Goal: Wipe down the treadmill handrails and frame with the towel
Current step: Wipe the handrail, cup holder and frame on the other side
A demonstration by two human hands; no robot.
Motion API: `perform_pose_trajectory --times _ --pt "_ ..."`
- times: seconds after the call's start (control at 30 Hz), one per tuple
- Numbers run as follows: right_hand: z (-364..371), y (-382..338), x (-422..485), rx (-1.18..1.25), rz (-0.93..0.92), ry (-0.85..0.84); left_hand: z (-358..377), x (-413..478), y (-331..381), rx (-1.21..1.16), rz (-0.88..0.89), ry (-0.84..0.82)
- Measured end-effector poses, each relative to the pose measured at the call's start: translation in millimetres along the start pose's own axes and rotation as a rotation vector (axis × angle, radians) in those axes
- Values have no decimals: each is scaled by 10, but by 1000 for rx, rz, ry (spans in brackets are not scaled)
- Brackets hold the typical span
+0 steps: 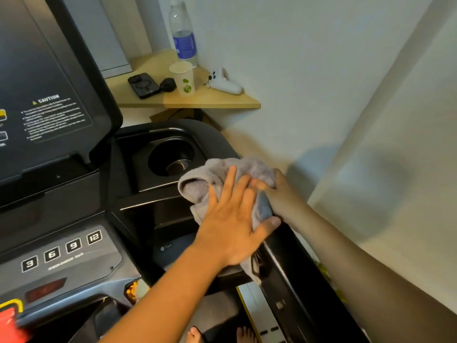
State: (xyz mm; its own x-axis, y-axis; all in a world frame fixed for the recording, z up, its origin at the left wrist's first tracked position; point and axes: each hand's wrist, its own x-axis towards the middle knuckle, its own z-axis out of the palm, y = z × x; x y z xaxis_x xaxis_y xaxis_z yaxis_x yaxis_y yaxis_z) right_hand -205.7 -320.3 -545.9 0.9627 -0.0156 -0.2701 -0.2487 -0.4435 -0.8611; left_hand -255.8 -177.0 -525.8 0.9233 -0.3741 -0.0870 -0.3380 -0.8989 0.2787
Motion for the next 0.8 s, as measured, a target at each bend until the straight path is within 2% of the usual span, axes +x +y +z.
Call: perform_pose_trajectory --times 0.17,0.3,0.43,0.5,0.57,0.63,0.7,0.8 --pt "58 -60 130 -61 110 35 -65 135 26 148 -34 0" --pt "-131 78 -269 -392 25 -2 -55 -198 64 141 110 -5" --pt "-476 234 -727 -572 99 -171 174 -600 321 23 199 12" --pt "-529 300 -916 -746 99 -175 287 -738 400 62 286 25" --pt "-520 325 -1095 -853 51 -124 354 -821 413 103 298 43" --pt "-492 304 -1120 -806 16 -128 358 -805 361 135 302 60" --pt "-417 265 -957 -594 36 -153 279 -668 226 190 277 59" --pt "-159 170 -580 -292 7 -46 53 -339 -59 266 204 17"
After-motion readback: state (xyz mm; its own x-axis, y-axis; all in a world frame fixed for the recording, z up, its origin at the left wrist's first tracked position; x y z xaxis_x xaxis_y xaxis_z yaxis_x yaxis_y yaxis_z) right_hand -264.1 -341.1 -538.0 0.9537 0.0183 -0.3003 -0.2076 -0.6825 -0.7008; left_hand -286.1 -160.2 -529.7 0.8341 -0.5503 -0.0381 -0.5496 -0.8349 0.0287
